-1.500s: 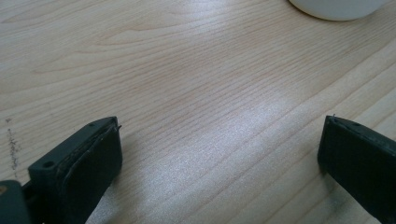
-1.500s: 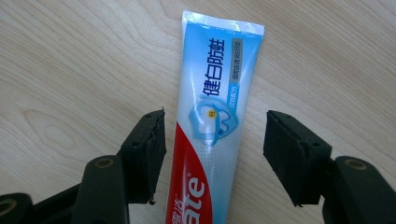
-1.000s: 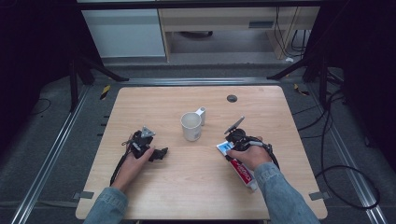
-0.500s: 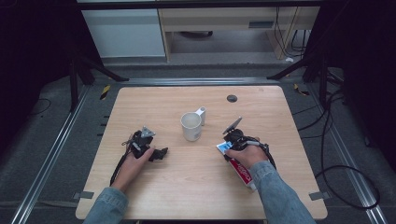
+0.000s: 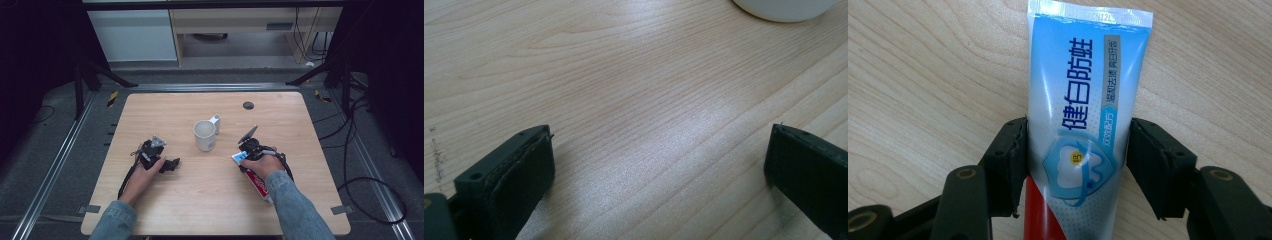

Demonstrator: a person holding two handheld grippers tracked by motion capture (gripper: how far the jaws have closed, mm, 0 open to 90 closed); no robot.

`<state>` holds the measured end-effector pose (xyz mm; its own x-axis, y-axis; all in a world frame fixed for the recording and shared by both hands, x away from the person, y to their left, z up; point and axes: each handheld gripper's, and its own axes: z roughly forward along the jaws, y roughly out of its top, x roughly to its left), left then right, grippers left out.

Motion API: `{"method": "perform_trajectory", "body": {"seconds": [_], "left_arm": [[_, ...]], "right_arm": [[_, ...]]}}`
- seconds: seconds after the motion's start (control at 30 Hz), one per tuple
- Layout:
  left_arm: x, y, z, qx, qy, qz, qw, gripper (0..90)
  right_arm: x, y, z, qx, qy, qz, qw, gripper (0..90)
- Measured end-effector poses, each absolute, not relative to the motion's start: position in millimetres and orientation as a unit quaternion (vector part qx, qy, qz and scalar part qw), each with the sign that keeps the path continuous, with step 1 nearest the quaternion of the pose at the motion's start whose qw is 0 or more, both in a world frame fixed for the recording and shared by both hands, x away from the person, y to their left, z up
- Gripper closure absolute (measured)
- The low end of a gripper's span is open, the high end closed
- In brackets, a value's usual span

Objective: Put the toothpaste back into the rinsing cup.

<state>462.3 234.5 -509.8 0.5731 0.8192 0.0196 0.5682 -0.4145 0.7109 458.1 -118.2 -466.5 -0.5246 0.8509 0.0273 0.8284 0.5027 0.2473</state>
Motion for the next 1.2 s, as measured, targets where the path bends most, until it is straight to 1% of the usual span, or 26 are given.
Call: {"method": "perform_trajectory", "body": {"seconds": [0.7,0.73,0.77,0.83,1.03,1.13,1.2], "left_arm": [[462.3,234.5,-509.8,0.82,0.423,0.186,0.337,0.0],[462.3,234.5,-509.8,0.82,0.423,0.186,0.337,0.0],[462.3,234.5,-509.8,0.82,0.423,0.186,0.337,0.0],[462.3,234.5,-509.8,0.82,0.423,0.186,0.337,0.0],[462.3,234.5,-509.8,0.82,0.423,0.186,0.337,0.0],[462.3,234.5,-509.8,0.82,0.423,0.186,0.337,0.0],[462.3,234.4,-509.8,0.82,0.423,0.186,0.337,0.0]], "right_arm": [[458.4,-115.6,-470.5,0.479,0.87,0.108,0.053,44.5],[459.3,-118.3,-472.0,0.456,0.881,0.108,0.063,45.2],[459.3,-118.3,-472.0,0.456,0.881,0.108,0.063,45.2],[458.3,-114.5,-470.5,0.479,0.87,0.104,0.056,46.3],[457.4,-113.2,-469.4,0.479,0.87,0.103,0.057,51.0],[457.2,-113.6,-467.4,0.474,0.873,0.103,0.056,55.5],[457.2,-113.6,-467.2,0.473,0.873,0.102,0.057,56.5]]}}
